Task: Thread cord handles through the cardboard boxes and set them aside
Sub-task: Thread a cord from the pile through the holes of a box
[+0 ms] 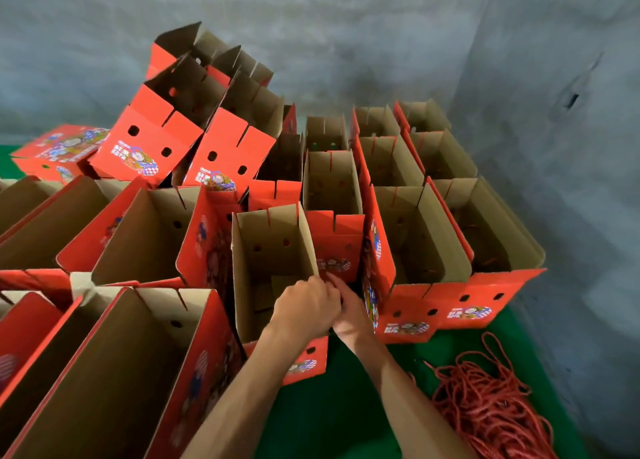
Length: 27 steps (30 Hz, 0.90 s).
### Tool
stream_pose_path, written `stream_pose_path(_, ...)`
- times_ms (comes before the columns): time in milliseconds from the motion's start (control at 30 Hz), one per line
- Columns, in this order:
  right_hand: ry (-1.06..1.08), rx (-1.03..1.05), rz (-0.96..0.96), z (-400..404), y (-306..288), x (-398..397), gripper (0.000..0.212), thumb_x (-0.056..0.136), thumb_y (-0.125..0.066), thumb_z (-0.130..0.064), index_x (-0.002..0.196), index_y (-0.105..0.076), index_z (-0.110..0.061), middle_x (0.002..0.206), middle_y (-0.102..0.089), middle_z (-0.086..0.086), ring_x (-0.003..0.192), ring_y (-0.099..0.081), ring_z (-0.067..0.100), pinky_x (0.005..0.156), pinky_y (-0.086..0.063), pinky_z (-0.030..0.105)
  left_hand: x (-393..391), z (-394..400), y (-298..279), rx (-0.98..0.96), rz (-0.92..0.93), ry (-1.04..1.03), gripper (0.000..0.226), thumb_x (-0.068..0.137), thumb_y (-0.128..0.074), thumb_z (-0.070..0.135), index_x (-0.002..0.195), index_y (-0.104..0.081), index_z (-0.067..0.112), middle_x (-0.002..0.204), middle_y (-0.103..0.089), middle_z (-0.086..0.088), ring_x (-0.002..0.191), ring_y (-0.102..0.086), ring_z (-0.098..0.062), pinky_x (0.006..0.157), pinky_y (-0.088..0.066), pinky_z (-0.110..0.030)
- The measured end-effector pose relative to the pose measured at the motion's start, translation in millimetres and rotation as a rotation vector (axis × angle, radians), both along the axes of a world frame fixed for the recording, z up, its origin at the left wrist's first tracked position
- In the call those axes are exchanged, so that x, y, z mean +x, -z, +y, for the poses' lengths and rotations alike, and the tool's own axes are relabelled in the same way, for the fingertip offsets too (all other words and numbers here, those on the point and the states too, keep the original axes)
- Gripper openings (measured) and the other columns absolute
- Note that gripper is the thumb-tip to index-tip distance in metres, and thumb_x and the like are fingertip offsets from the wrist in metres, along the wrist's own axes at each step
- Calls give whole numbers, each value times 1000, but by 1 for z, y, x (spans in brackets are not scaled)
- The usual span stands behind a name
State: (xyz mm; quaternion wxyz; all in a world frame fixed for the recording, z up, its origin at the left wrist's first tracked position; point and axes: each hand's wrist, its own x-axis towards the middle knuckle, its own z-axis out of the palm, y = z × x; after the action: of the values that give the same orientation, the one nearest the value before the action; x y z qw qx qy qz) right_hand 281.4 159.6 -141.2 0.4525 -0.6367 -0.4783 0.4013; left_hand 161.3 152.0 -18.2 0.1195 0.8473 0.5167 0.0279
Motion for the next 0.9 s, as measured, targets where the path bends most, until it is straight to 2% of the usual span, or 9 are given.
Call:
stream_pose_path(67,38,19,164,-9,-4,0,31,109,-46,-26,134,-65,-25,132,-68,5,126,-61,21,113,-46,42,1,-21,-4,-240,-97,-100,43,111,-28,18,145,-37,-6,125,-60,-27,105,-67,-45,86,-58,-52)
stream_pose_path(167,55,40,198,-24,-9,0,38,109,-36,-45,113,-74,-46,113,-75,-17,117,-65,3,94,-49,12,3,-44,-12,-698,-209,-150,42,110,-30,30,121,-57,1,111,-74,-22,99,-74,-34,84,-62,-39)
stream_pose_path(233,75,39,95,-32,-7,1,45,106,-28,-55,119,-70,-48,121,-71,-16,125,-59,6,106,-43,20,4,-59,-18,-976,-171,-150,43,110,-28,30,103,-60,2,112,-75,-20,104,-74,-28,86,-60,-27)
stream_pose_path(300,100,47,176,-39,-3,3,43,108,-28,-55,115,-70,-53,116,-72,-14,120,-60,4,107,-42,32,2,-76,-20,-1084,-118,-132,50,110,-29,33,103,-62,-3,105,-77,-19,103,-75,-28,96,-58,-33)
stream_pose_path(400,115,103,319,-54,1,5,41,111,-33,-47,115,-74,-44,114,-76,-8,112,-69,8,92,-56,29,-10,-95,-24,-1045,-121,-71,43,105,-39,37,110,-65,3,89,-79,-8,94,-76,-26,101,-56,-40)
stream_pose_path(533,151,133,316,-75,0,3,41,112,-33,-41,116,-73,-34,115,-75,-1,109,-71,14,84,-58,25,-20,-111,-26,-1109,-32,-22,53,104,-39,40,117,-64,-5,97,-77,-20,82,-77,-28,85,-63,-33)
stream_pose_path(633,128,133,254,-89,0,4,45,113,-32,-34,103,-74,-42,103,-76,-10,98,-70,3,79,-54,15,-15,-116,-26,-896,-21,12,53,106,-34,41,108,-65,-3,89,-78,-18,72,-77,-25,79,-65,-36)
stream_pose_path(733,115,98,147,-103,8,5,39,112,-33,-33,107,-69,-48,108,-72,-14,105,-66,2,89,-49,17,-2,-105,-22,-626,-100,-20,42,108,-36,39,114,-60,5,94,-76,-13,78,-77,-24,78,-65,-37)
stream_pose_path(900,83,-23,53,-130,19,15,38,112,-37,-34,105,-70,-52,106,-71,-20,105,-65,-3,95,-48,21,11,-94,-15,-651,-323,-122,26,105,-45,29,120,-56,11,103,-69,-9,82,-74,-20,68,-66,-35)
